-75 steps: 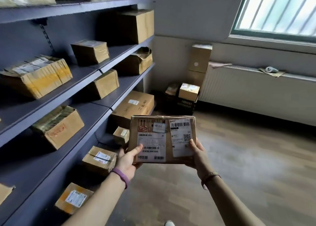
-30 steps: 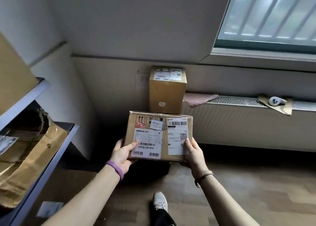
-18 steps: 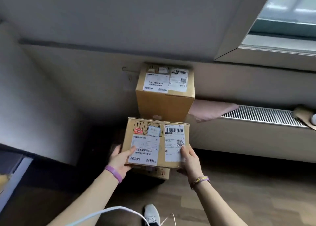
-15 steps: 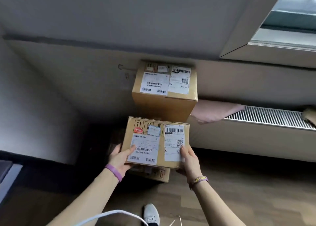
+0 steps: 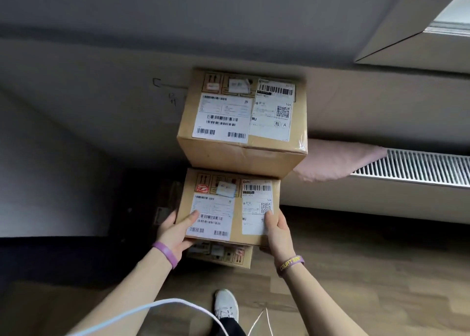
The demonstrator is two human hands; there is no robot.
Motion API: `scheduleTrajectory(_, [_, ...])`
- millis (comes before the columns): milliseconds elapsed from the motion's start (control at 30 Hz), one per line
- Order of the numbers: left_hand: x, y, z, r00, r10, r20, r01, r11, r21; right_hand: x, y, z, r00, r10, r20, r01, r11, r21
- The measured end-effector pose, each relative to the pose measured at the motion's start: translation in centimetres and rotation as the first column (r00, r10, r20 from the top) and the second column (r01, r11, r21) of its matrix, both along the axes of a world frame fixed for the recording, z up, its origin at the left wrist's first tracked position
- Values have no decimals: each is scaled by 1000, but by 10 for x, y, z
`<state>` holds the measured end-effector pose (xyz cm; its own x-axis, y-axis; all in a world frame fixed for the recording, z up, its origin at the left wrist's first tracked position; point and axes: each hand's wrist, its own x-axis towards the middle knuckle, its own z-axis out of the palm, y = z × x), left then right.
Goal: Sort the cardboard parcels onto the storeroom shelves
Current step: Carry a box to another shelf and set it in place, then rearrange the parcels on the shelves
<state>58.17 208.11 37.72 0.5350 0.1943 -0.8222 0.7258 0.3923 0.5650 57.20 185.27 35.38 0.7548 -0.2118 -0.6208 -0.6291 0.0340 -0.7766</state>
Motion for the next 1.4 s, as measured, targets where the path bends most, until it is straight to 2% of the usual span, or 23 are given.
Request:
scheduleTrajectory(167, [-4, -2, 0, 999, -36, -2, 36, 999, 22, 1, -2, 6, 996, 59, -60, -63, 996, -66])
scheduleTrajectory(267, [-5, -4, 20, 990, -132, -43, 136, 983, 127, 5, 0, 29, 984, 109, -144, -146, 947, -286])
scheduleTrajectory(333, [-4, -3, 44, 990, -140, -30, 143, 970, 198, 9, 8, 58, 983, 171, -63, -181, 873, -452])
scheduleTrajectory(400, [-1, 4, 73, 990, -131, 49, 117, 969, 219, 15, 25, 91, 965, 258, 40, -199, 827, -526])
scheduleTrajectory(600, [-30, 51, 162, 952, -56, 301, -23, 967, 254, 21, 118, 183, 817, 481, 319, -336, 846, -415])
scheduleTrajectory(767, [-120, 122, 227, 892, 112, 437, -260, 920, 295, -32, 226, 239, 605, 669, 432, -537, 743, -399])
scheduleTrajectory(933, [-273, 191, 272, 760, 361, 540, -584, 745, 324, -149, 331, 275, 330, 805, 494, -759, 537, -368])
scheduleTrajectory(1100, [-451, 228, 294, 631, 536, 560, -769, 523, 367, -307, 400, 298, 55, 842, 537, -900, 275, -339])
scheduleTrajectory(1333, [-684, 229, 300, 451, 656, 605, -885, 241, 399, -526, 442, 311, -193, 796, 573, -960, -34, -277])
scheduleTrajectory(1400, [-742, 223, 299, 374, 710, 597, -908, 149, 391, -582, 449, 312, -263, 777, 572, -954, -123, -272])
